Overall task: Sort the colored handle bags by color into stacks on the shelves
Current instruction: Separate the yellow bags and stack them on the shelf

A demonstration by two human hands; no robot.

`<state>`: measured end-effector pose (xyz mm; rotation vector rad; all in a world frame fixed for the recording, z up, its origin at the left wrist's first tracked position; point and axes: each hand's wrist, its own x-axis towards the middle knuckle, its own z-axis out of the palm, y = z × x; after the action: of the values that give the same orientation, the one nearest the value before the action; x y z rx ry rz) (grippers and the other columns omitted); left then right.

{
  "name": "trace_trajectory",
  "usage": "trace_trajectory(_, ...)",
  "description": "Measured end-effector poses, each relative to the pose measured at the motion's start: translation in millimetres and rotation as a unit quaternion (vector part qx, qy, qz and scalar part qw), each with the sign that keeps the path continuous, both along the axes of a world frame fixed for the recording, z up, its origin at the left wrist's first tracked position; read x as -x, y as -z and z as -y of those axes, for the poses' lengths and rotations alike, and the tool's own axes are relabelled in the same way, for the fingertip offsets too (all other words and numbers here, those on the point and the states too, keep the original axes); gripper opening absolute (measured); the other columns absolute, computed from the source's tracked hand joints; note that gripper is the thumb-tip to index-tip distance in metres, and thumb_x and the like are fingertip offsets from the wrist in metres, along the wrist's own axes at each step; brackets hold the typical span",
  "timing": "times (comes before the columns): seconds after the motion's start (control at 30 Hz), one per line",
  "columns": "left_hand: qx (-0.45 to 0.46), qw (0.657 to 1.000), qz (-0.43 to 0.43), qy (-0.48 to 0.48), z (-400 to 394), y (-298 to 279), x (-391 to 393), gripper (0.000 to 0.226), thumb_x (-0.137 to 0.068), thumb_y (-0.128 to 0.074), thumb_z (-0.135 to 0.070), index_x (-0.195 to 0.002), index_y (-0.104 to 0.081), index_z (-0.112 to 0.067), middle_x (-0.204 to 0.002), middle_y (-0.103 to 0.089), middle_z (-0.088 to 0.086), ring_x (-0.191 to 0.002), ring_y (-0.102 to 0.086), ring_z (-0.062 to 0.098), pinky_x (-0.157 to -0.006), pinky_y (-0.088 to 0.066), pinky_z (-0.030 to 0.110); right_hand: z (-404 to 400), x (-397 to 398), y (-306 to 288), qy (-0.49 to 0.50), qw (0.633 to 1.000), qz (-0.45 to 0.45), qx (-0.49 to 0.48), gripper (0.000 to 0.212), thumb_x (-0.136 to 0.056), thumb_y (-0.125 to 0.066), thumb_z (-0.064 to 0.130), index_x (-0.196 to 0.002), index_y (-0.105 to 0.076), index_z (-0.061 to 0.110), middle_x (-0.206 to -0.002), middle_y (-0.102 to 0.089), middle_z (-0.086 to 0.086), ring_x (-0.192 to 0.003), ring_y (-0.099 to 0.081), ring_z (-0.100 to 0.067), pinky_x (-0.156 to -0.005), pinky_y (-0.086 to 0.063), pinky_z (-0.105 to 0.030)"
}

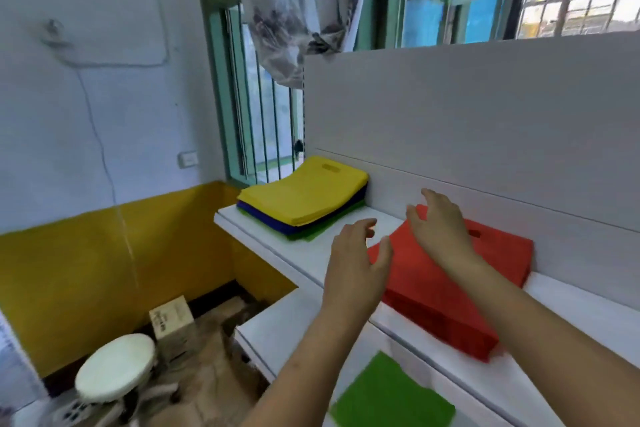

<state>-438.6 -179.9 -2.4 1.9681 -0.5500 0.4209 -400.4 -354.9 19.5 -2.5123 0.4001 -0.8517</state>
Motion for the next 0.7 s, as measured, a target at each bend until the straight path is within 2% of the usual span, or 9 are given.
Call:
trace_trajectory(0.13, -0.003, 0.999, -0.020, -0.045, -72, 10, -54, 0.040, -0.098, -0.051, -0.038, -0.136, -0.049, -0.026, -0.125, -0.052, -0.010, -0.118, -0.047, 0.007, -0.097, -0.043, 0.027, -51, -65, 4, -0.007, 1.000, -0.024, 0.004, 0.052, -0.096, -0.050, 0.031, -0.138, -0.044, 0.002, -0.139, -0.048, -0.021, -0.125, -0.044, -0.040, -0.102, -0.035, -0.042)
trace_trajectory(0.27, -0.008, 0.996, -0.055, -0.067, -115, 20, -98, 0.041, -0.097, -0.051, -0.041, -0.135, -0.049, -0.026, -0.126, -0.051, -0.009, -0.121, -0.045, 0.012, -0.098, -0.046, 0.032, -79, -116, 4, -0.016, 0.997, -0.066, 0.021, 0.039, -0.094, -0.048, 0.038, -0.117, -0.048, 0.006, -0.123, -0.053, -0.020, -0.110, -0.047, -0.040, -0.079, -0.039, -0.042)
trace_trajectory(0.3, -0.005, 0.996, -0.057, -0.068, -122, 21, -111, 0.042, -0.096, -0.052, -0.042, -0.135, -0.049, -0.026, -0.126, -0.050, -0.009, -0.122, -0.045, 0.012, -0.097, -0.048, 0.034, -84, -128, 1, -0.014, 0.997, -0.071, 0.024, 0.041, -0.093, -0.047, 0.039, -0.119, -0.047, 0.007, -0.125, -0.051, -0.019, -0.111, -0.046, -0.040, -0.078, -0.039, -0.042)
trace_trajectory(0.43, -0.001, 0.994, -0.055, -0.093, -140, 24, -163, 0.045, -0.096, -0.052, -0.043, -0.137, -0.049, -0.025, -0.131, -0.048, -0.005, -0.125, -0.042, 0.014, -0.099, -0.040, 0.028, -98, -181, -5, 0.012, 0.993, -0.113, 0.041, 0.068, -0.096, -0.048, 0.043, -0.148, -0.025, 0.004, -0.148, -0.033, -0.018, -0.129, -0.035, -0.042, -0.096, -0.040, -0.047)
trace_trajectory(0.53, -0.013, 0.992, -0.053, -0.114, -145, 24, -196, 0.046, -0.096, -0.052, -0.045, -0.137, -0.048, -0.025, -0.134, -0.046, -0.004, -0.128, -0.039, 0.017, -0.100, -0.037, 0.030, -95, -219, 2, 0.030, 0.984, -0.158, 0.071, 0.081, -0.096, -0.047, 0.049, -0.153, -0.011, 0.004, -0.156, -0.020, -0.018, -0.139, -0.024, -0.041, -0.106, -0.034, -0.047)
trace_trajectory(0.7, -0.074, 0.984, -0.033, -0.156, -147, 19, -276, 0.052, -0.095, -0.052, -0.048, -0.139, -0.047, -0.020, -0.138, -0.041, 0.001, -0.130, -0.031, 0.021, -0.101, -0.039, 0.038, -76, -285, 9, 0.085, 0.962, -0.234, 0.114, 0.094, -0.092, -0.051, 0.056, -0.153, -0.005, 0.001, -0.158, -0.014, -0.019, -0.139, -0.024, -0.043, -0.108, -0.032, -0.047)
